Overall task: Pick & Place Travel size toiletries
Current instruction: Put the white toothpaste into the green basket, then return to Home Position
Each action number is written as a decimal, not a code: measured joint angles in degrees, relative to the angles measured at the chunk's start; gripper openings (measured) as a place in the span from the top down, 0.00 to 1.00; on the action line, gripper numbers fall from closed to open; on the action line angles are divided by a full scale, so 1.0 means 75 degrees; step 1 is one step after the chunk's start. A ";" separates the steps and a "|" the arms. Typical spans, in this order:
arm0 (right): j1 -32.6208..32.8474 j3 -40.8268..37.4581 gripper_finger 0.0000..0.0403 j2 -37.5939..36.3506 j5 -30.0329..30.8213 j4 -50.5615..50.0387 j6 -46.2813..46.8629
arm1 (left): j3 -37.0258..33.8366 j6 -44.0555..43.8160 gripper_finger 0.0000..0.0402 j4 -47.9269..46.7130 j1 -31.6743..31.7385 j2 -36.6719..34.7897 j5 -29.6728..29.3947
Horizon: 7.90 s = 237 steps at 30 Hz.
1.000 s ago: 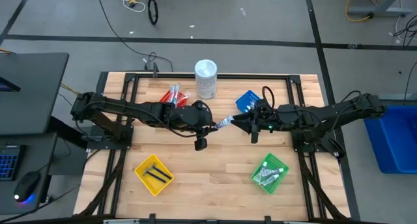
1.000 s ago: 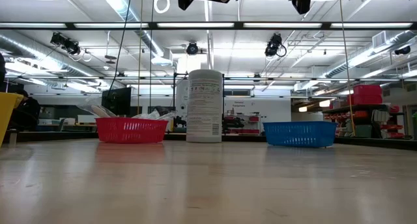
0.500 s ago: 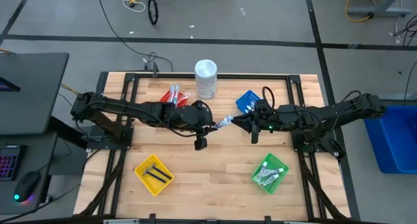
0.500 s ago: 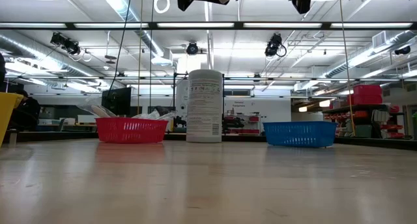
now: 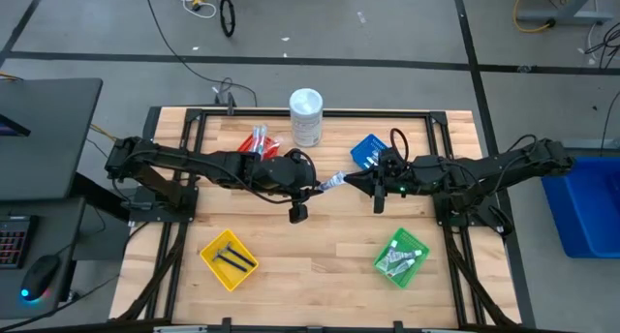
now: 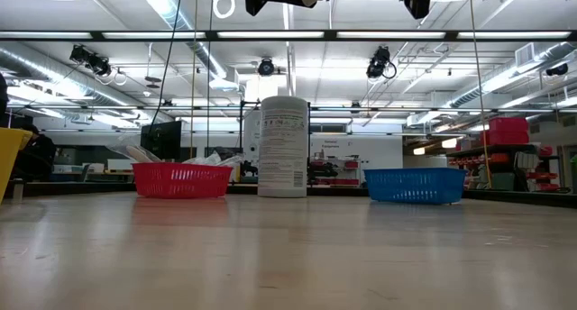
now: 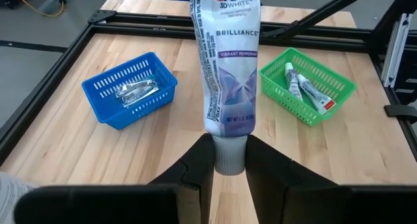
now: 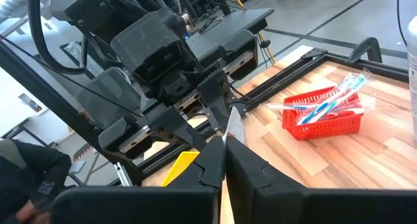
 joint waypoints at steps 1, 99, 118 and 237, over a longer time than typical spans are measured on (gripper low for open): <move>0.0000 0.0001 0.97 0.0000 -0.0006 -0.0001 0.0000 | 0.0000 0.0000 0.80 0.0000 0.0000 0.0000 -0.0001; 0.1600 -0.0008 1.00 -0.2454 -0.1746 -0.3984 -0.1990 | 0.0015 0.0545 0.99 -0.0856 0.0000 -0.1988 0.0264; 0.2470 -0.0810 1.00 -0.2544 -0.2874 -0.4976 -0.0581 | 0.0017 0.0510 0.99 -0.1061 -0.0001 -0.2113 0.0232; 0.2914 -0.3663 0.93 -0.2532 -0.0268 0.0518 -0.1130 | -0.7002 0.0608 0.99 0.1784 0.0029 -0.8426 0.0672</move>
